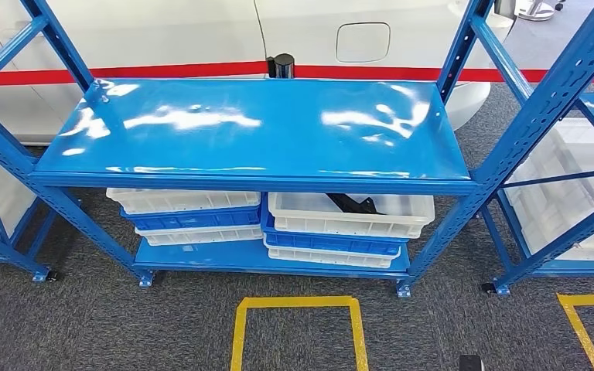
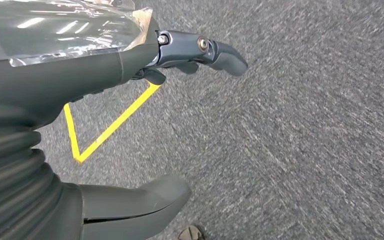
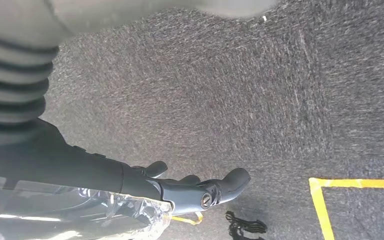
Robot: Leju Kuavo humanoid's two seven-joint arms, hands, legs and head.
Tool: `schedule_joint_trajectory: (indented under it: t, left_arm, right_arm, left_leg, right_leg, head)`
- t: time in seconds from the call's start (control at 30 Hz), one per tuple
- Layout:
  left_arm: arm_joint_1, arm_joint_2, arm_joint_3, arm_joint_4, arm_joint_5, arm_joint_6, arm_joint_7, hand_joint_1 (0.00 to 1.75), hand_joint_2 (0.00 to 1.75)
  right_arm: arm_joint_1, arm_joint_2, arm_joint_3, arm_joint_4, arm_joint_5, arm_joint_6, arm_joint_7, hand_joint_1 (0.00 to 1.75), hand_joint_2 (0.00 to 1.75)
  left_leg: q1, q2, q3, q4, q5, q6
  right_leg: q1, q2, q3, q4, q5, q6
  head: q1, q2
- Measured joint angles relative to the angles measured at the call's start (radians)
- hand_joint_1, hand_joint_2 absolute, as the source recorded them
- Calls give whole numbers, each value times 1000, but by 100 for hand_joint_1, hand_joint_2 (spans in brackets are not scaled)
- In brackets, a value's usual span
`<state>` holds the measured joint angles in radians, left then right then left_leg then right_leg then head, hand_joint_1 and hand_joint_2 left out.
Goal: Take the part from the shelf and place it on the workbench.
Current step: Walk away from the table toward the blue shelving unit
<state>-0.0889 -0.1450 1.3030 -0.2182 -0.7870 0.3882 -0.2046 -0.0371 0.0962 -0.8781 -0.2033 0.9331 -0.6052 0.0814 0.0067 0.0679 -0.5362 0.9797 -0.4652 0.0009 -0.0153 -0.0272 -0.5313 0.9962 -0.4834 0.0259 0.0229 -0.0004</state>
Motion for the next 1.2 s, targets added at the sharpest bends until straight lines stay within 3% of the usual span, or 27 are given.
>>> schedule_joint_trajectory:
  t: [0.3,0.77,0.9,1.2]
  left_arm:
    - [5,0,-9,0,25,-9,9,0,175]
    - [58,31,-295,-28,218,-104,56,0,175]
    - [73,41,-384,-40,272,-130,70,0,0]
    - [114,65,-604,-69,401,-195,103,0,0]
  right_arm:
    - [2,-2,19,-1,-14,33,-30,0,175]
    - [44,-25,215,-25,-244,178,-37,0,175]
    - [57,-31,275,-36,-309,217,-43,0,0]
    - [90,-45,419,-67,-465,315,-50,0,0]
  left_leg:
    - [-4,-1,-1,2,-1,1]
    - [-4,-1,-3,2,-1,1]
    - [-4,-1,-4,2,-1,1]
    - [-4,-1,-5,2,-1,1]
  right_leg:
    - [-5,0,0,0,1,1]
    - [-5,0,-3,0,1,1]
    - [-5,-1,-4,0,1,1]
    - [-5,-1,-5,0,1,1]
  head:
    - [0,0]
    - [0,0]
    - [0,0]
    - [0,0]
